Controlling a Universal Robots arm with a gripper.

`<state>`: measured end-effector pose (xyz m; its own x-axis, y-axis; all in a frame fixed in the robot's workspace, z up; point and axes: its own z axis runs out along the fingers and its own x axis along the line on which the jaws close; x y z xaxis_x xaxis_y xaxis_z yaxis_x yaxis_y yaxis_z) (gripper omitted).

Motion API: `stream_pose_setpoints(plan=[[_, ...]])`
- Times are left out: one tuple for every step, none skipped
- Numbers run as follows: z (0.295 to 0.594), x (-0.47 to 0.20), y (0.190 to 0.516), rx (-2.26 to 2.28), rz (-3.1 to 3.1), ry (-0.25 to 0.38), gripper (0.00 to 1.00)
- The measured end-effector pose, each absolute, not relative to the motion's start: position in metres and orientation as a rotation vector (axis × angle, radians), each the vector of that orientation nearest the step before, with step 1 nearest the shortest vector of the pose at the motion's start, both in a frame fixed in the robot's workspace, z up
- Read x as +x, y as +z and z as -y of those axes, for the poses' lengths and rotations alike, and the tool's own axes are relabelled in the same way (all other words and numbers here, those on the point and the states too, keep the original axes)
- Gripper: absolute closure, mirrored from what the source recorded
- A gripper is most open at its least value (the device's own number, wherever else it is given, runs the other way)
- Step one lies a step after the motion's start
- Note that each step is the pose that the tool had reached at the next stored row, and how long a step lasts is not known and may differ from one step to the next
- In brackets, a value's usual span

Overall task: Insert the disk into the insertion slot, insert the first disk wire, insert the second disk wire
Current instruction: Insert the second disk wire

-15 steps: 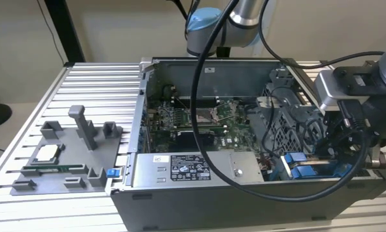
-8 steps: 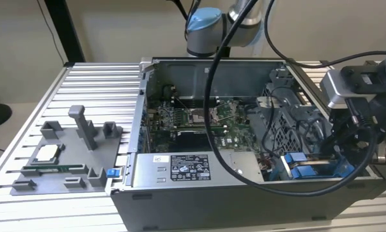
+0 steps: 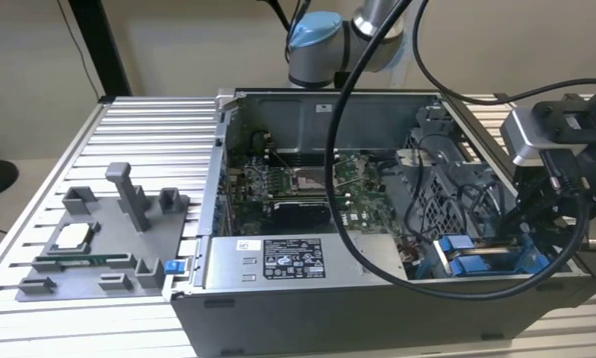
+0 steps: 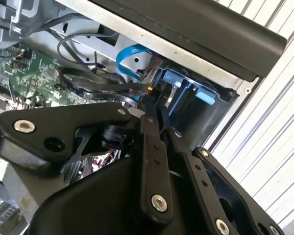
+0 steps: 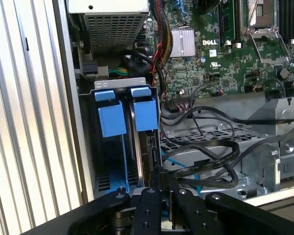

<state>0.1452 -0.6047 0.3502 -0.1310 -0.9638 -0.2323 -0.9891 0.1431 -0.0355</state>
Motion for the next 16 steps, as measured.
stream_pose_setpoints(plan=[[0.6046,0.1452,0.3502,-1.926,-2.215,0.187,1.00],[0.6042,0.1452,0.3503,-1.927,-2.216,0.186,1.00],[0.6038,0.1452,0.3503,-1.927,-2.216,0.185,1.00],[0.6032,0.1452,0.3501,-1.927,-2.216,0.185,1.00],[0.6026,0.1452,0.3501,-1.927,-2.216,0.184,1.00],[0.6019,0.1452,0.3499,-1.927,-2.217,0.184,1.00],[0.6015,0.1452,0.3497,-1.927,-2.217,0.184,1.00],[0.6016,0.1450,0.3497,-1.927,-2.217,0.184,1.00],[0.6018,0.1447,0.3497,-1.928,-2.217,0.184,1.00],[0.6027,0.1444,0.3497,-1.927,-2.217,0.184,1.00],[0.6038,0.1444,0.3498,-1.928,-2.217,0.184,1.00],[0.6048,0.1443,0.3498,-1.927,-2.216,0.184,1.00],[0.6060,0.1442,0.3501,-1.927,-2.217,0.185,1.00],[0.6071,0.1441,0.3508,-1.927,-2.217,0.185,1.00],[0.6077,0.1437,0.3518,-1.927,-2.217,0.185,1.00],[0.6081,0.1433,0.3528,-1.927,-2.217,0.185,1.00]])
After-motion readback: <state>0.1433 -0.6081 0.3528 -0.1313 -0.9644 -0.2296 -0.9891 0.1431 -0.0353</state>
